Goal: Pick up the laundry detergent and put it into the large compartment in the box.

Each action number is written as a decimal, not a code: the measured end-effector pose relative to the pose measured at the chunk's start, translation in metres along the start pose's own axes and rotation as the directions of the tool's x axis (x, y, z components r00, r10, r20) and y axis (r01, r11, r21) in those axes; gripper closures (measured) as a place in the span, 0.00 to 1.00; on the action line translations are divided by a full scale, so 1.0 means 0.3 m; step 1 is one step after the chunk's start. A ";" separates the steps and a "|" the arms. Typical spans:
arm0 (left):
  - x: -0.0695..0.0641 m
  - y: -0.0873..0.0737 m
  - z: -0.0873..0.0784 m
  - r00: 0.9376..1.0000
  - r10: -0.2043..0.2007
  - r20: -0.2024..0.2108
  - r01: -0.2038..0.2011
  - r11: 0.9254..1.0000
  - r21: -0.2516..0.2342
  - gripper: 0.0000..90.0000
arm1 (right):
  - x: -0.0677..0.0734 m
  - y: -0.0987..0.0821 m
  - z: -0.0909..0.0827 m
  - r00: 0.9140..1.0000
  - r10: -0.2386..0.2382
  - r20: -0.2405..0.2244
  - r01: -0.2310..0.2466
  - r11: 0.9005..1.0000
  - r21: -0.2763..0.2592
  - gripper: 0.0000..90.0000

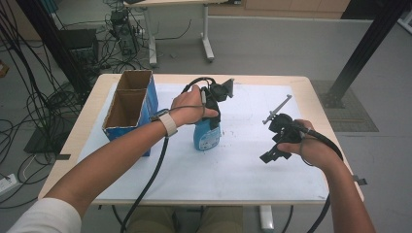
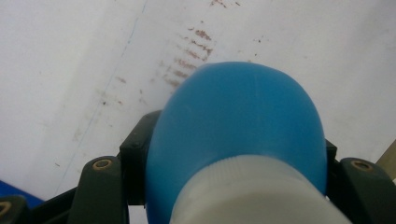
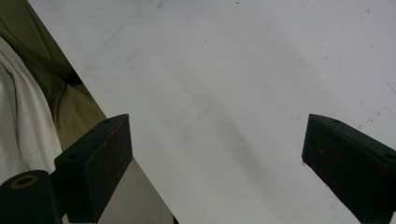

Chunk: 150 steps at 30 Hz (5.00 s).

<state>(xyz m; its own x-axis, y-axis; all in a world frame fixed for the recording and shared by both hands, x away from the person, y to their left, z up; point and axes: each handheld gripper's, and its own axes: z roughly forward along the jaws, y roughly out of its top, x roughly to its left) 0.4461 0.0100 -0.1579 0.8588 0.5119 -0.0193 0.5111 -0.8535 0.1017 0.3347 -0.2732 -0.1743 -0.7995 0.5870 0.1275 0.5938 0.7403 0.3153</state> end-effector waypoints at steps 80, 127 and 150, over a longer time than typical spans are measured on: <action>0.008 -0.008 -0.006 0.999 -0.045 0.004 0.045 0.999 -0.007 0.42 | 0.005 -0.020 -0.009 1.000 0.011 0.008 -0.011 1.000 -0.009 0.09; 0.019 -0.115 -0.394 0.946 -0.323 -0.020 0.324 0.946 0.023 0.42 | 0.074 0.021 -0.058 0.998 -0.055 0.030 0.055 0.998 -0.025 0.09; -0.004 -0.228 -0.646 0.888 -0.459 -0.035 0.458 0.889 -0.012 0.42 | 0.119 0.023 -0.078 0.995 -0.093 0.047 0.095 0.995 -0.037 0.09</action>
<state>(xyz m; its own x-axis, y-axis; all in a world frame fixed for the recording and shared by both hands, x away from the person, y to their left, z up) 0.4033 0.0868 0.0280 0.5270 0.8494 -0.0288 0.8474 -0.5226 0.0937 0.3081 -0.2548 -0.1455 -0.8461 0.5303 0.0532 0.5115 0.7800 0.3604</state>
